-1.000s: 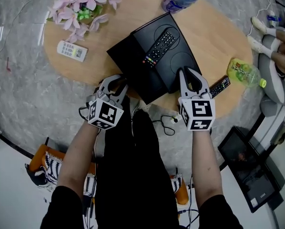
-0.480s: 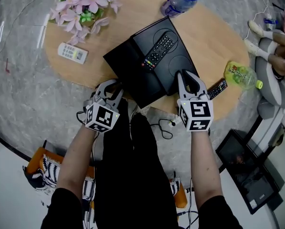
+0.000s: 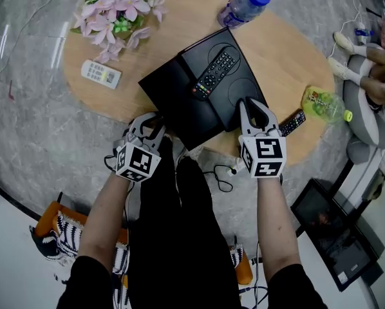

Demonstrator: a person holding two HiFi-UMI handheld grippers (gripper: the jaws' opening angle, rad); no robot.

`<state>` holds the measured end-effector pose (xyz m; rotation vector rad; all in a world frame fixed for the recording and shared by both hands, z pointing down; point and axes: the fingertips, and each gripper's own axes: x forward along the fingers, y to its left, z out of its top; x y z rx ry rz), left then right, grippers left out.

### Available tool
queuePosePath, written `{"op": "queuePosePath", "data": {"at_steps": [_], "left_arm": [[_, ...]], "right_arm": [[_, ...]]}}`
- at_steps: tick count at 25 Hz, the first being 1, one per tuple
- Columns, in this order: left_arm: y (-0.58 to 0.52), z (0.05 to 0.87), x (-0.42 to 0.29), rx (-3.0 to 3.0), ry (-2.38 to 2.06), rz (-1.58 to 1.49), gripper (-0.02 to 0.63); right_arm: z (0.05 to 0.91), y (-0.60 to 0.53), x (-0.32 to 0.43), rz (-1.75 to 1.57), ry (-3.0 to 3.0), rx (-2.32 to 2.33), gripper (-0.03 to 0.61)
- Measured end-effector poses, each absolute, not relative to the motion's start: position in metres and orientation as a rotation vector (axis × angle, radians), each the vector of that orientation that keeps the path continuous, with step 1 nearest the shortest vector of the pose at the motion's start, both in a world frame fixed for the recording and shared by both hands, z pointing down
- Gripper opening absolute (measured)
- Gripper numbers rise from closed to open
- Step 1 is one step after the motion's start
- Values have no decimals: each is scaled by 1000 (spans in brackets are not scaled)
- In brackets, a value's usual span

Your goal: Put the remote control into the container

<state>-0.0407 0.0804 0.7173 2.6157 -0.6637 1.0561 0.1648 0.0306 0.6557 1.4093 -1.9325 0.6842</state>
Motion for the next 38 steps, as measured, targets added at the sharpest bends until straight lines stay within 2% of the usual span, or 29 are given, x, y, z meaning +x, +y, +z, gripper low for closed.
{"op": "queuePosePath", "data": {"at_steps": [4,7,11,17,23,29,34,38], "left_arm": [[87,720,-41,2583,-625,1078,72],[90,715,-41,2571,-596,1071,110],[83,698,-48,2569,-653,1082,114],[64,643,-54,2553,-829,959,112],[56,544,-40,2599,-911,799,109],[46,425,-26,2637,-1027,552,15],[46,359,-14,2649,-1031,387,8],[51,345,-13,2619,-1036,317,6]], "right_arm": [[657,32,165,707,-1932,1399,51],[657,32,166,726,-1928,1393,51],[652,32,164,792,-1963,1364,51],[575,42,159,712,-2138,1450,50],[492,77,160,678,-2236,1474,49],[404,84,186,613,-2277,1696,43],[355,86,199,590,-2314,1841,38],[341,92,211,583,-2306,1895,38]]}}
